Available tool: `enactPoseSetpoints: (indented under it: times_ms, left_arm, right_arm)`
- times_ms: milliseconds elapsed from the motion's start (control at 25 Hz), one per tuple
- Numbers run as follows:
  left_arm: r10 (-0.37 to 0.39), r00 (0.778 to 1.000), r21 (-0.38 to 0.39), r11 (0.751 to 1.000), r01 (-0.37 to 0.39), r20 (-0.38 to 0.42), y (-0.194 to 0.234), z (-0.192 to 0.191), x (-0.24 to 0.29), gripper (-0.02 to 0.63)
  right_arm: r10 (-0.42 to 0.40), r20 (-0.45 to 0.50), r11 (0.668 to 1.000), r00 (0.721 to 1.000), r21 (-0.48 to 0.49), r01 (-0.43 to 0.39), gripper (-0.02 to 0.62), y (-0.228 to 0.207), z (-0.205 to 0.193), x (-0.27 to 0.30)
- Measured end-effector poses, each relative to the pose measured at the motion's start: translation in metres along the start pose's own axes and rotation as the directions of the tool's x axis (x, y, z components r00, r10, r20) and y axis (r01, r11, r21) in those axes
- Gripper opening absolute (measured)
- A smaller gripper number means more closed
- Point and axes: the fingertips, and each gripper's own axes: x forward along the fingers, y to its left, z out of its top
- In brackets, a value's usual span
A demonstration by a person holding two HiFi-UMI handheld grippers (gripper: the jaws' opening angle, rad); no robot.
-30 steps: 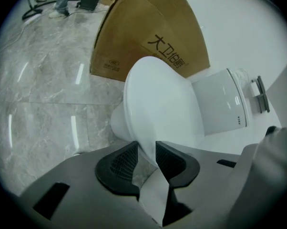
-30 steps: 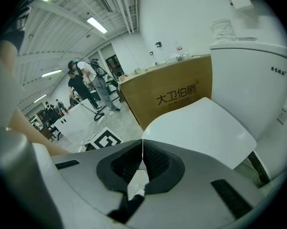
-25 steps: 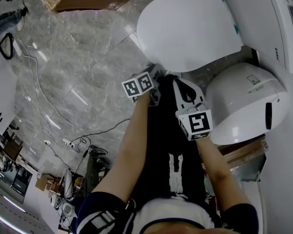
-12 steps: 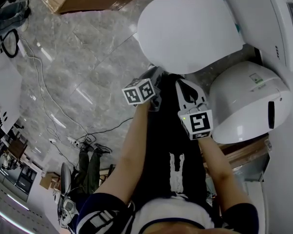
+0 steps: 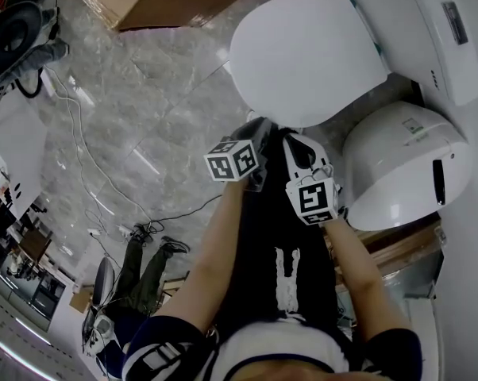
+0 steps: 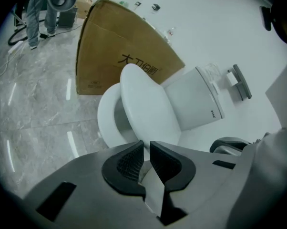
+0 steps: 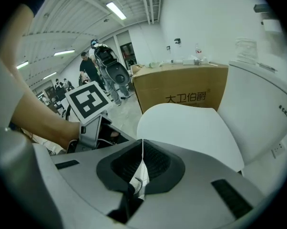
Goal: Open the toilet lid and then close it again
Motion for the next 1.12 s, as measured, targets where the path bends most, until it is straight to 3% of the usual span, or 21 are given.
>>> enactPoseSetpoints:
  times_ms: [480, 600, 680, 880, 1120]
  left_arm:
    - [-0.012, 1.0, 0.121, 0.993, 0.013, -0.011, -0.046, 0.015, -0.024, 0.044]
    - [-0.006, 1.0, 0.161, 0.987, 0.01, -0.023, -0.053, 0.018, -0.026, 0.046]
    - [-0.013, 1.0, 0.17, 0.985, 0.017, -0.023, -0.058, 0.019, -0.028, 0.046]
    - [-0.033, 0.999, 0.206, 0.978, 0.039, -0.029, -0.072, 0.022, -0.033, 0.046]
    - [-0.063, 0.997, 0.233, 0.97, 0.07, -0.037, -0.08, 0.029, -0.038, 0.049]
  right_arm:
    - [-0.042, -0.129, 0.977, 0.991, -0.213, 0.014, 0.011, 0.0, -0.006, 0.01]
    - [-0.072, -0.162, 0.968, 0.984, -0.248, 0.03, 0.091, -0.003, -0.01, 0.015]
    - [-0.091, -0.18, 0.965, 0.979, -0.259, 0.042, 0.095, -0.005, -0.013, 0.017]
    - [-0.18, -0.171, 0.934, 0.969, -0.337, 0.114, 0.092, -0.014, -0.011, 0.016]
    - [-0.206, -0.146, 0.917, 0.968, -0.374, 0.138, 0.078, -0.018, -0.001, 0.009]
